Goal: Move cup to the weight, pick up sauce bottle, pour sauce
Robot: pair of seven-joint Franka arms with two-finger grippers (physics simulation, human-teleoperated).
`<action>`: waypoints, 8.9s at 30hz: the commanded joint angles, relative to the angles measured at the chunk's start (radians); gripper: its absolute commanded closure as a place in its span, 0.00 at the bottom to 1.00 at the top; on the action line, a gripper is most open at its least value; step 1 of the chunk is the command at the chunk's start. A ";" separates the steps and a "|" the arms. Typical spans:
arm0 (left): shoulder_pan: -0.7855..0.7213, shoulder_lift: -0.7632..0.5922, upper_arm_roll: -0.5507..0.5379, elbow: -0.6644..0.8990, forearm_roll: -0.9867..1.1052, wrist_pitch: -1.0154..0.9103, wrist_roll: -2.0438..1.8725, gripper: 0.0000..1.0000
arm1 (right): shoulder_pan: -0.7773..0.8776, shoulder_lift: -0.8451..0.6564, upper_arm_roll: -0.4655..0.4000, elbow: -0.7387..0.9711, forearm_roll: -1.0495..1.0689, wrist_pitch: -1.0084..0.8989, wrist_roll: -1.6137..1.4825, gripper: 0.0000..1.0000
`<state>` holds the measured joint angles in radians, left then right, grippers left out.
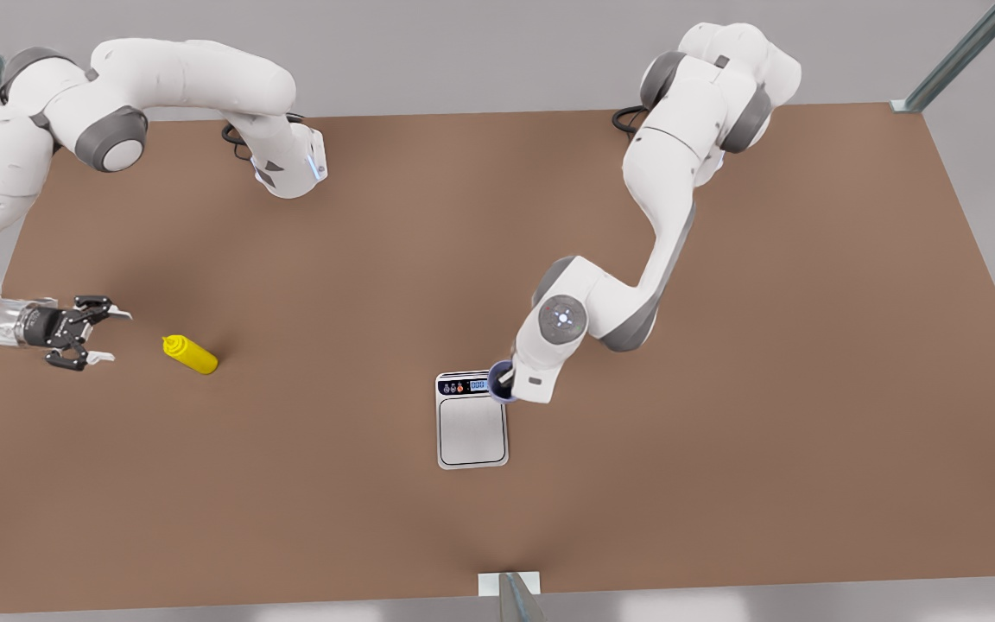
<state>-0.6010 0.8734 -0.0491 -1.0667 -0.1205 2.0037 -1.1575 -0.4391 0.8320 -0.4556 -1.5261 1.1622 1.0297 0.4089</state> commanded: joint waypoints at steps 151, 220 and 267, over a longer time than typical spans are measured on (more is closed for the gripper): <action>0.290 -0.488 0.218 -0.245 0.160 -0.732 1.219 0.00 | 0.323 -0.245 0.552 -0.157 0.249 0.613 0.541 0.79; 0.290 -0.453 0.221 -0.234 0.167 -0.724 1.222 0.00 | 0.031 0.022 0.555 -0.147 -0.084 0.500 0.140 0.00; 0.290 -0.452 0.219 -0.167 0.128 -0.701 1.219 0.00 | 0.390 -0.676 0.561 0.115 -1.152 0.475 -0.386 0.00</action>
<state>-0.3114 0.4219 0.1702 -1.2333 0.0179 1.3023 0.0627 -0.0475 0.1565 0.1072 -1.4113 0.0107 1.5114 0.0228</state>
